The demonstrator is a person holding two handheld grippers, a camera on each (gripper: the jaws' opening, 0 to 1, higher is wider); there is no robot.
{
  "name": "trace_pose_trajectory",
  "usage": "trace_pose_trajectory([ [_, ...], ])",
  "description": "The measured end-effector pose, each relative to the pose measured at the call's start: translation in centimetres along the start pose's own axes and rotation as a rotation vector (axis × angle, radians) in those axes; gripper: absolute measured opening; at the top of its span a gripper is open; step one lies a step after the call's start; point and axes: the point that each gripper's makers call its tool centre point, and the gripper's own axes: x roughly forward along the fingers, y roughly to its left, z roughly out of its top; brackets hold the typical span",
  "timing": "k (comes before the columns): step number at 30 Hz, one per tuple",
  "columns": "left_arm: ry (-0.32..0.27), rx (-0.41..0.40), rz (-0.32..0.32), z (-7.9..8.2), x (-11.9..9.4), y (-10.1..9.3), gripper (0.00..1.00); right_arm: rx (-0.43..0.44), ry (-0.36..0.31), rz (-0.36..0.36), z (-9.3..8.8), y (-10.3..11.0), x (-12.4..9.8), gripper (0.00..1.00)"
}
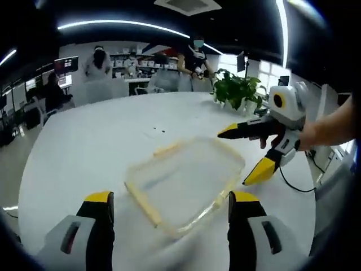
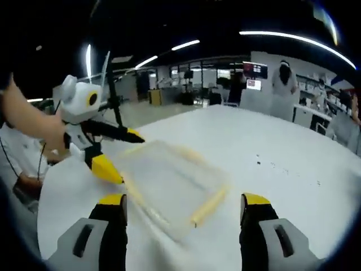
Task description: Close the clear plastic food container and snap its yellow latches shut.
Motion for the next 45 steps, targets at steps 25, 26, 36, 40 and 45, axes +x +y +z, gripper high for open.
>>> trace_pose_trajectory([
  [25,-0.042,-0.092,0.021,-1.5,-3.3,0.5,0.83,0.093,-0.029,-0.037,-0.3,1.8,-3.2,0.8],
  [26,-0.041,-0.096,0.021,-1.6,-3.5,0.3,0.83,0.094,-0.024,-0.036,-0.4,2.0,-3.3,0.8],
  [36,-0.031,-0.111,0.014,-2.8,-5.3,-1.2,0.83,0.069,0.012,-0.028,-1.7,2.9,-5.4,0.8],
  [40,-0.031,-0.112,0.005,-2.9,-5.7,-2.0,0.83,0.072,0.021,-0.026,-2.1,3.2,-6.3,0.81],
  [45,-0.031,-0.133,-0.015,-2.9,-6.5,-3.1,0.82,0.074,0.029,-0.032,-2.6,3.2,-7.5,0.81],
])
